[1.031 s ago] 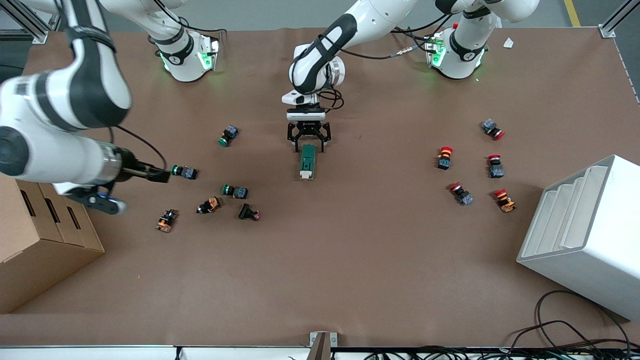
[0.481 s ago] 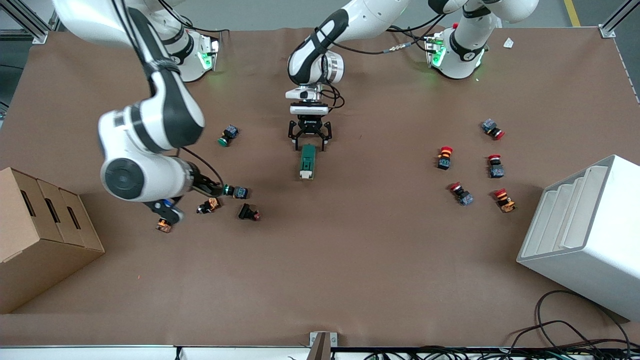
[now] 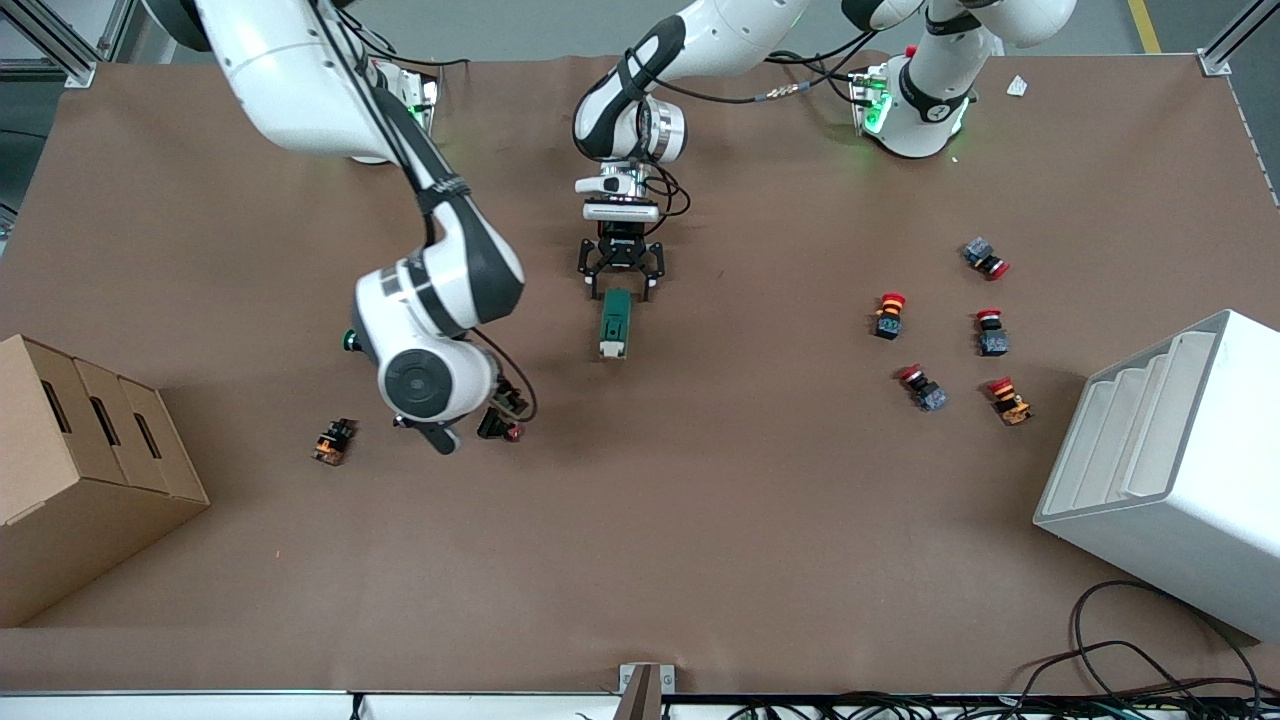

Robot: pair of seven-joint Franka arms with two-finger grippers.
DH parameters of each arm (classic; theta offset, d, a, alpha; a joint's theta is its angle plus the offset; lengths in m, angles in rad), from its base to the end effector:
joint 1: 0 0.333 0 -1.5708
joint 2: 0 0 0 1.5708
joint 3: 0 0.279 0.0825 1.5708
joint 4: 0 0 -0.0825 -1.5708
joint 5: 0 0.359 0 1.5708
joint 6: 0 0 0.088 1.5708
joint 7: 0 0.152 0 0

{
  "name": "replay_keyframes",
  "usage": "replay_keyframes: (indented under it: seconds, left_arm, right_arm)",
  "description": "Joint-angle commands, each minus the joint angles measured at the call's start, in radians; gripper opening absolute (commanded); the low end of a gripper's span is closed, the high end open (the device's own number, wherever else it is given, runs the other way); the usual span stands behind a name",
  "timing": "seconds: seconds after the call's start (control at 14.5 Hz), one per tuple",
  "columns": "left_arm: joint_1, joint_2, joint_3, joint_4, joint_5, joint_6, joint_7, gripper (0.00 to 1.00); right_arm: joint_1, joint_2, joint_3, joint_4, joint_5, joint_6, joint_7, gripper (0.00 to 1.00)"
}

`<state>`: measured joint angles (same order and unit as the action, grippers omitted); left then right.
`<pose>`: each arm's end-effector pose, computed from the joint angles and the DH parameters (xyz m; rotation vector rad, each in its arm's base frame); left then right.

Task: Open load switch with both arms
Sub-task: 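Reach the right gripper toward the white handle while the left gripper holds, then press the white handle down onto the switch body with the right gripper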

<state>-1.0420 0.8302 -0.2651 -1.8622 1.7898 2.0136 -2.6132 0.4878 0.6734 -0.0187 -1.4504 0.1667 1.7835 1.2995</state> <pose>0.2377 -0.5297 0.0484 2.6337 -0.0612 1.6012 0.5431 0.3007 0.2100 2.6447 -1.2639 -0.4828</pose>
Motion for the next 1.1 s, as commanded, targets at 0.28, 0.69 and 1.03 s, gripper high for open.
replay_keyframes:
  seconds: [0.28,0.69,1.03]
  left_arm:
    - [-0.004,0.086,0.001,0.031,0.003,0.037,-0.053,0.99]
    - [-0.004,0.084,0.004,0.029,0.003,0.037,-0.050,0.99]
    - [0.007,0.078,0.010,0.038,0.033,0.037,-0.048,0.99]
  right_arm:
    - [0.113,0.087,-0.004,0.024,0.063,0.123,0.266,1.00]
    - [0.207,0.112,-0.004,0.016,0.094,0.145,0.378,1.00]
    - [0.247,0.086,-0.003,0.030,0.096,0.016,0.394,1.00]
